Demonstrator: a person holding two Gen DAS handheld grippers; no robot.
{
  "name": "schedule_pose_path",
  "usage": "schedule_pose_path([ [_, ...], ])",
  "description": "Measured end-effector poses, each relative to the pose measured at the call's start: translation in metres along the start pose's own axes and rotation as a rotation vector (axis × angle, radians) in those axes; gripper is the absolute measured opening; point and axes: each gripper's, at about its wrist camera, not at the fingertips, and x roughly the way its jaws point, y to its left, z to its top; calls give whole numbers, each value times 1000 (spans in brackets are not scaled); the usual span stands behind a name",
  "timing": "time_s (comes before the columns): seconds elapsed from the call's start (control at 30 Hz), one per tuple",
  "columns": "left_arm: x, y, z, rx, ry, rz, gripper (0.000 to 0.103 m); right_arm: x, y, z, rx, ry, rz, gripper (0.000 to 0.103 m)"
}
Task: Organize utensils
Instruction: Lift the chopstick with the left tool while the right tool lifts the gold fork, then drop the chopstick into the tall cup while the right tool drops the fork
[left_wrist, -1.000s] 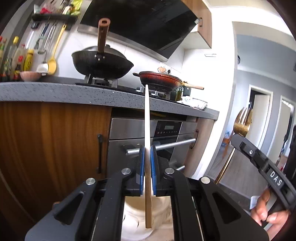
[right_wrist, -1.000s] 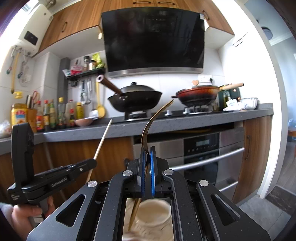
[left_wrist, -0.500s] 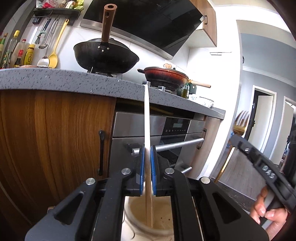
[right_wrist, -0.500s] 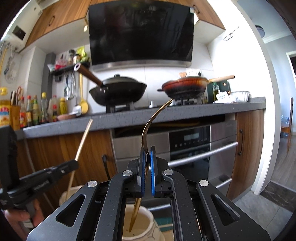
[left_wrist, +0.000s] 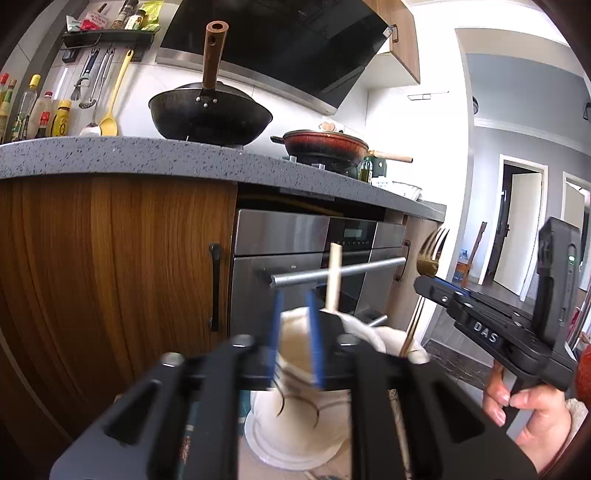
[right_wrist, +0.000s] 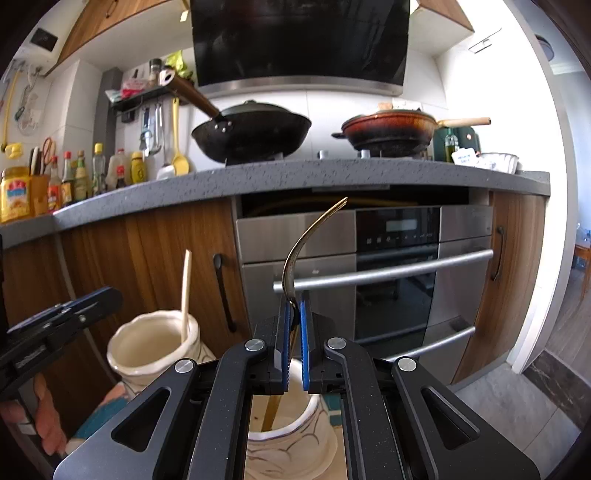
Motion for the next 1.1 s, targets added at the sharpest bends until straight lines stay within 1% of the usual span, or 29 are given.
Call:
schedule_pose_path([
  [0.03,-1,1,-1,-1,-1,3,35,2,1,0,-3,7,1,6],
  [0.17,-7,8,-4,-11,11,14,41,7,4,-5,-21,22,-3,6],
  [0.23,-10,11,-5,-21,8,18,54,7,6,-5,-28,21,-3,6],
  [0.37,-11,17,-7,-31,25,20,59,9,7,-6,-40,18,-24,6],
  [0.4,-11,18,-8,-35,25,21,64,9,5,-7,-37,20,-29,6],
  [0.43,-12,19,-8,-40,23,21,67,10,3,-8,-29,24,-34,7],
  [0.57,-11,22,-8,-53,25,21,67,14,-8,-9,15,42,-51,8],
  [0.73,-10,21,-11,-45,33,28,67,16,-18,-9,41,46,-65,8],
  [0.97,-11,22,-12,-46,36,33,67,12,-19,-7,39,35,-72,8],
  [1.03,-12,22,-12,-46,36,33,69,12,-19,-7,39,36,-70,12],
  [1.07,-13,22,-12,-44,34,35,71,11,-19,-8,40,36,-68,21],
  [1.1,-14,22,-11,-42,32,38,74,10,-18,-7,40,35,-66,33],
])
